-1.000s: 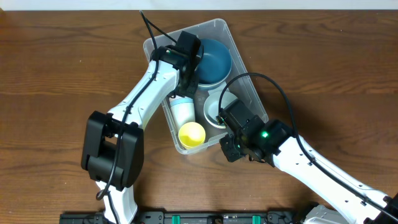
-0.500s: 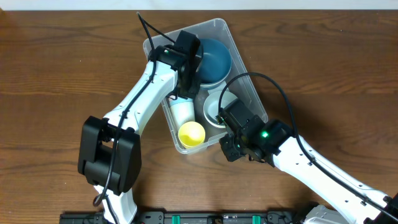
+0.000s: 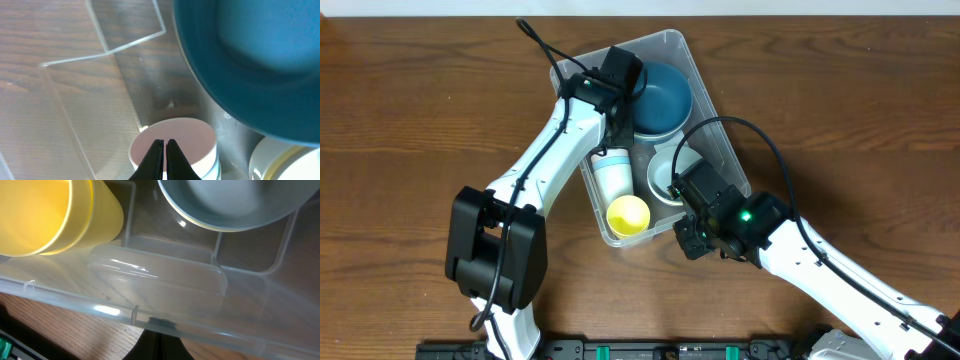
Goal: Pack container
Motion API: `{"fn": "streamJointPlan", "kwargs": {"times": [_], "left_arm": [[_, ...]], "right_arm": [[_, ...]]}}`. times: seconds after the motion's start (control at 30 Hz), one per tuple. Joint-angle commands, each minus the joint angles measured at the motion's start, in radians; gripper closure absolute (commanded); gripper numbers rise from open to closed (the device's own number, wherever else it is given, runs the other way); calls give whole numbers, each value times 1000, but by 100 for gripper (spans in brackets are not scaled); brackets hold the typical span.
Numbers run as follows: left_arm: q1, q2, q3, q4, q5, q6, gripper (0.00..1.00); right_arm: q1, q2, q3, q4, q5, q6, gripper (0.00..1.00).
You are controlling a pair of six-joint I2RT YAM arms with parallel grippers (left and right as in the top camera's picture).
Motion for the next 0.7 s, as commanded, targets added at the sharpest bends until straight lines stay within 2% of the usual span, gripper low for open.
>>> {"fn": "streamJointPlan", "kwargs": {"times": [0.0,0.37,0.67], "left_arm": [[4,8,-6,7,-41,-79,94],[4,76,-29,11,-36,-132,94],[4,92,-27,-2,71,-140,94]], "right_arm": [[9,4,1,4,27,7,99],[10,4,1,14,45,8,99],[9,4,1,11,49,7,99]]}}
